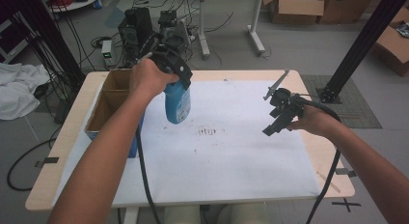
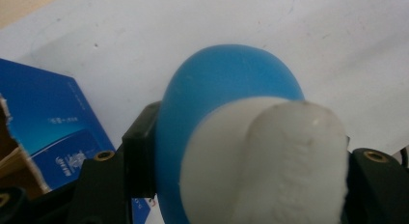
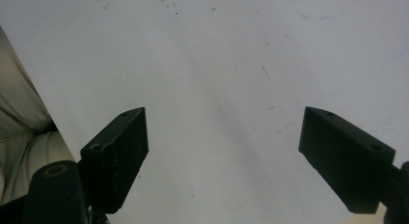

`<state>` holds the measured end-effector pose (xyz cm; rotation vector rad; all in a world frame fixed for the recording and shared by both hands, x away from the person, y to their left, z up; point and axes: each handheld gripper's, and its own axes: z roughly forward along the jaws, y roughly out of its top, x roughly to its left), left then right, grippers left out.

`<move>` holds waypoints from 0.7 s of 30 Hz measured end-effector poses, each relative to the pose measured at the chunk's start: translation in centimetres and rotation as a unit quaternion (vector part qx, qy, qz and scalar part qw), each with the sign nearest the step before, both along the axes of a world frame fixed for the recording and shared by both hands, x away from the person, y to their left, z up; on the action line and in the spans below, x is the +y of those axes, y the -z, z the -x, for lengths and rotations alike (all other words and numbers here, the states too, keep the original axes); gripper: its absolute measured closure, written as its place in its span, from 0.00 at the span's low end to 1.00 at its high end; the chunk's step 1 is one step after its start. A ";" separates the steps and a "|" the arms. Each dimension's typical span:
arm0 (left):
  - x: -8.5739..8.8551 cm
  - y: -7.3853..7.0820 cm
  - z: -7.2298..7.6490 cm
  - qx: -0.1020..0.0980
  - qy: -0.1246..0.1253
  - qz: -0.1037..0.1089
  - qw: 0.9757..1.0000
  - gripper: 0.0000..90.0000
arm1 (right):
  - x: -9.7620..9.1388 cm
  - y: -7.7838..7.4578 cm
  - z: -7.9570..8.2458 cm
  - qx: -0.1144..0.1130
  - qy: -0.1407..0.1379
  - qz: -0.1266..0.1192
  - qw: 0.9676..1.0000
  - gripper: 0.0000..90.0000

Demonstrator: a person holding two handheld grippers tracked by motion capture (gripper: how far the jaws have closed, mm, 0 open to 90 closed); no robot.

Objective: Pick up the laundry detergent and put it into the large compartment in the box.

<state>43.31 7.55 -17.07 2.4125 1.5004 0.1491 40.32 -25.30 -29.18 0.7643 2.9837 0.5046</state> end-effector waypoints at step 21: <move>3.1 -5.8 1.5 -0.013 -0.044 -0.004 0.999 0.42 | 0.6 -0.2 0.3 -0.004 -0.011 -0.001 1.000 0.20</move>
